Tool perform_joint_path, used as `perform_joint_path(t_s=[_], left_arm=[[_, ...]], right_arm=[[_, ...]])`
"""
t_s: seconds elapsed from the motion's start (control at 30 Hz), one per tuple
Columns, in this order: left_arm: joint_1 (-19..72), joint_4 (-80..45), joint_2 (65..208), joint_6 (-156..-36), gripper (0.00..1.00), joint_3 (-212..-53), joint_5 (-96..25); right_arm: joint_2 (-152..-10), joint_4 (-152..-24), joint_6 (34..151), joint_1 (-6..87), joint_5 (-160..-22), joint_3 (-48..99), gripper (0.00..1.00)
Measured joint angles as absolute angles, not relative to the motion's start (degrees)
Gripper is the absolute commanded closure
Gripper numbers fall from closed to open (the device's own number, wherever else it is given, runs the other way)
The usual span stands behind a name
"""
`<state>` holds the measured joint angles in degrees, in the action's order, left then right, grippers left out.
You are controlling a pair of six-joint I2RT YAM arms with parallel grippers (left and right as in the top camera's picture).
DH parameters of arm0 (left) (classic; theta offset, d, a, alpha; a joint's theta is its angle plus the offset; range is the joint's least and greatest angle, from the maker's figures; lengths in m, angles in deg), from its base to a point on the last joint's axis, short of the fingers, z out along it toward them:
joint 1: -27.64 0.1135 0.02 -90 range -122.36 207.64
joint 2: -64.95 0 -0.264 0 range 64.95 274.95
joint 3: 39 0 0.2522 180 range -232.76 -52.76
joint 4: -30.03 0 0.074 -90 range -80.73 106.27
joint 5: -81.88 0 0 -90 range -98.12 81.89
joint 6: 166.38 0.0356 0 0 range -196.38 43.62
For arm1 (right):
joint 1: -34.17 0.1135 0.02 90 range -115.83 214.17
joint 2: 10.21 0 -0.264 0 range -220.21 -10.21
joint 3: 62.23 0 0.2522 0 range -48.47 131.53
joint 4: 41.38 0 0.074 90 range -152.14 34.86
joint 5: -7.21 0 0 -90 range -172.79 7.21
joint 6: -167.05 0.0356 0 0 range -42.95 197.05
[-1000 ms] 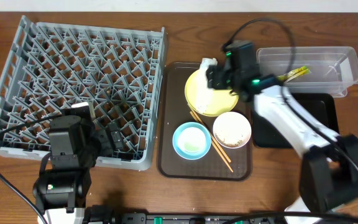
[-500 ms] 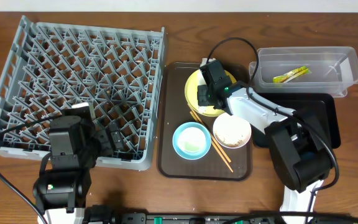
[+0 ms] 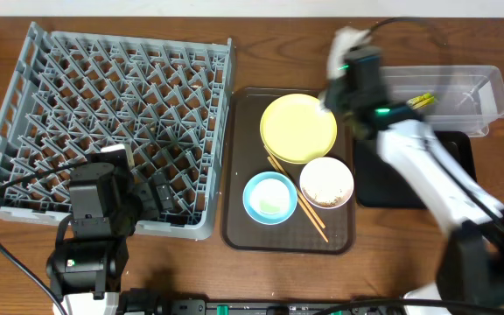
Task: Sort waste into correct bins and load items into the dishwasher
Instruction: 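Carry the wrapper and napkin with the right gripper into the clear bin, then move the right gripper to the white rice bowl and grasp its rim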
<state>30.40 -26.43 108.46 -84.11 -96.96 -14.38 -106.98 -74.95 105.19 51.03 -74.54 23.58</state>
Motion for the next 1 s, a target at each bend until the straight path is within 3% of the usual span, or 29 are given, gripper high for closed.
perform_joint_path(t_s=[0.03, 0.1, 0.17, 0.23, 0.5, 0.73, 1.0], left_arm=[[30.4, -26.4, 108.5, -84.1, 0.02, -97.0, -14.4], [30.4, -26.4, 108.5, -84.1, 0.02, -97.0, -14.4], [30.4, -26.4, 108.5, -84.1, 0.02, -97.0, -14.4], [30.4, -26.4, 108.5, -84.1, 0.02, -97.0, -14.4], [30.4, -26.4, 108.5, -84.1, 0.02, -97.0, -14.4], [30.4, -26.5, 108.5, -84.1, 0.02, -97.0, -14.4], [30.4, -26.6, 108.5, -84.1, 0.02, -97.0, -14.4]], right_arm=[[-105.3, -75.7, 106.3, 49.3, -73.6, 23.6, 0.99], [-103.0, -77.2, 109.3, 45.3, -71.8, 23.8, 0.88], [-102.5, -77.7, 113.6, 41.2, -70.5, 23.8, 0.55], [-102.9, -77.3, 115.8, 38.0, -70.3, 23.7, 0.46], [-103.0, -74.5, 108.1, 33.9, -84.0, 23.7, 0.44], [-98.8, -94.0, 93.8, 37.6, -100.4, 23.6, 0.39], [-97.0, -109.2, 85.4, 48.5, -103.0, 23.3, 0.40]])
